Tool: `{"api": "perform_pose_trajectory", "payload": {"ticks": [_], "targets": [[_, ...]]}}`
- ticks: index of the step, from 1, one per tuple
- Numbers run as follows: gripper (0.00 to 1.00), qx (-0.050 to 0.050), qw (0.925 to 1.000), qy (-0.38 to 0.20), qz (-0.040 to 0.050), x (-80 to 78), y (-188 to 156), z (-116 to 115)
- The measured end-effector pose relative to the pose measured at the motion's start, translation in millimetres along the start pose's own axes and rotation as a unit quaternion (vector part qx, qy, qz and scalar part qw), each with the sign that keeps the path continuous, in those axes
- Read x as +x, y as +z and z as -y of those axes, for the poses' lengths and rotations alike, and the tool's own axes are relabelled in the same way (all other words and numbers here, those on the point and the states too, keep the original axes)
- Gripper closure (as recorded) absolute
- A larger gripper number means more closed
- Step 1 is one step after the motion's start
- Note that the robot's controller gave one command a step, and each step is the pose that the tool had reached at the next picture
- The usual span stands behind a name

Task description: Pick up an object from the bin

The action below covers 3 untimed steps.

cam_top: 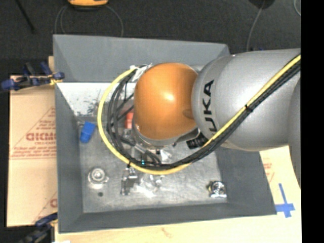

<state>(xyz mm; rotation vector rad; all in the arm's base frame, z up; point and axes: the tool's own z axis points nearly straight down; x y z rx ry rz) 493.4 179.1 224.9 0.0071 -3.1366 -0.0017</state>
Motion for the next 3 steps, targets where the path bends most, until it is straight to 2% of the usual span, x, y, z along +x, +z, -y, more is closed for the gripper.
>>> {"api": "perform_pose_trajectory", "payload": {"ticks": [1,2,3], "targets": [[0.0,-0.002,0.9897,0.143,0.0056,-22.3,154.0,-48.4],[0.0,-0.001,0.9536,0.301,0.0035,-15.6,124.2,-36.6],[0.0,-0.002,0.9146,0.404,0.0028,-17.3,116.8,-57.1]]}}
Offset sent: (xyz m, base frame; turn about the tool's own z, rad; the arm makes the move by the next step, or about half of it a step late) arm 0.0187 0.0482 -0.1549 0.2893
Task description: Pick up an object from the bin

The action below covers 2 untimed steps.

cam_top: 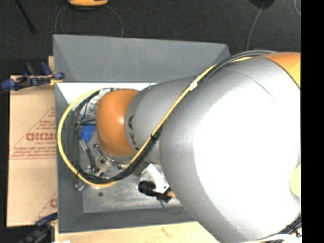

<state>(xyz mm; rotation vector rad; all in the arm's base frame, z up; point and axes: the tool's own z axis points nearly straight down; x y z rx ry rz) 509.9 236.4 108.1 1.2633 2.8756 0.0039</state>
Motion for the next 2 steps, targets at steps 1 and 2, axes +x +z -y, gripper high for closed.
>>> {"api": "perform_pose_trajectory", "payload": {"ticks": [1,2], "targets": [[0.0,-0.002,1.0,0.004,0.0028,-12.7,36.5,13.1],[0.0,-0.001,1.0,0.004,0.0008,-13.4,34.6,11.7]]}}
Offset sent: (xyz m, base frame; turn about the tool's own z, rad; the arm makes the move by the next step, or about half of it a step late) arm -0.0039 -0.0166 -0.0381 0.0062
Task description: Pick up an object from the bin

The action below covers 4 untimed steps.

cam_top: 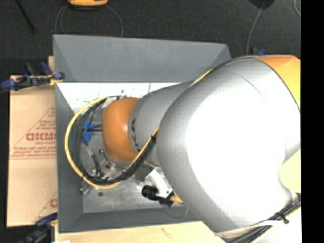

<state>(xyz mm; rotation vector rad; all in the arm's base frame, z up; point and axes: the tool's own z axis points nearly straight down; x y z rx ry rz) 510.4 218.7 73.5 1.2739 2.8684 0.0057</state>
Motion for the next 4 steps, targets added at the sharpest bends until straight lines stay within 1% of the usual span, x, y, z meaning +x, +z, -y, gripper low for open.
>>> {"api": "perform_pose_trajectory", "payload": {"ticks": [1,2,3,4], "targets": [[1.0,-0.003,1.0,0.002,0.0021,-2.5,-2.5,-1.3],[1.0,-0.001,1.0,0.0,0.0,-4.0,-62.2,-3.2],[1.0,0.001,1.0,-0.002,-0.0006,-4.9,-90.5,-3.9],[1.0,0.001,1.0,-0.004,-0.0007,-5.6,-99.8,-4.1]]}}
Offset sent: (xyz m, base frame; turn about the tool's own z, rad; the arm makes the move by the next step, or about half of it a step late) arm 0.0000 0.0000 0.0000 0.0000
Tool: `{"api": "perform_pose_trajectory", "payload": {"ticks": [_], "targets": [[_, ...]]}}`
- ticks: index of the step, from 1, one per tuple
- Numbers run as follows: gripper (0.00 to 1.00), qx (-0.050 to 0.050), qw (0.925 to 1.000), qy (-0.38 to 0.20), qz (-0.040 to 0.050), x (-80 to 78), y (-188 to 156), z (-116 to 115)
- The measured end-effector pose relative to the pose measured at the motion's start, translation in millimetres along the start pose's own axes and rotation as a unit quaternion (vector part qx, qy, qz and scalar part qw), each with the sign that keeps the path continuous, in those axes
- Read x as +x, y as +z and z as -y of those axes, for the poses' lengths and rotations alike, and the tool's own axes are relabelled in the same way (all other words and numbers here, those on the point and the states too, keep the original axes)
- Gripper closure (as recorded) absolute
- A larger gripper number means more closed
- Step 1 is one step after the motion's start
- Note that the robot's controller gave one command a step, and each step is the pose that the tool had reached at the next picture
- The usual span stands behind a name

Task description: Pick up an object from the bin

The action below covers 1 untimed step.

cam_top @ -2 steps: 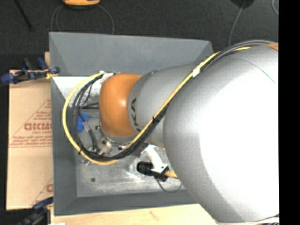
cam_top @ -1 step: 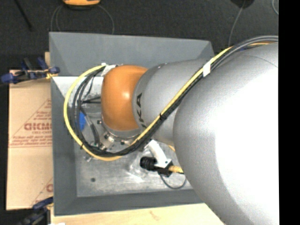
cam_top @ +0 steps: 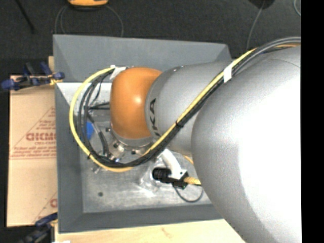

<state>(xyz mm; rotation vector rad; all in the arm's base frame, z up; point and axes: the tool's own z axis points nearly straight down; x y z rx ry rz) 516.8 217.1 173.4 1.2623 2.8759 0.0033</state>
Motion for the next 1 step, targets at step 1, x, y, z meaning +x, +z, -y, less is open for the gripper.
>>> {"api": "perform_pose_trajectory", "payload": {"ticks": [1], "targets": [[1.0,-0.001,1.0,-0.003,0.0003,-0.8,-28.1,-0.8]]}}
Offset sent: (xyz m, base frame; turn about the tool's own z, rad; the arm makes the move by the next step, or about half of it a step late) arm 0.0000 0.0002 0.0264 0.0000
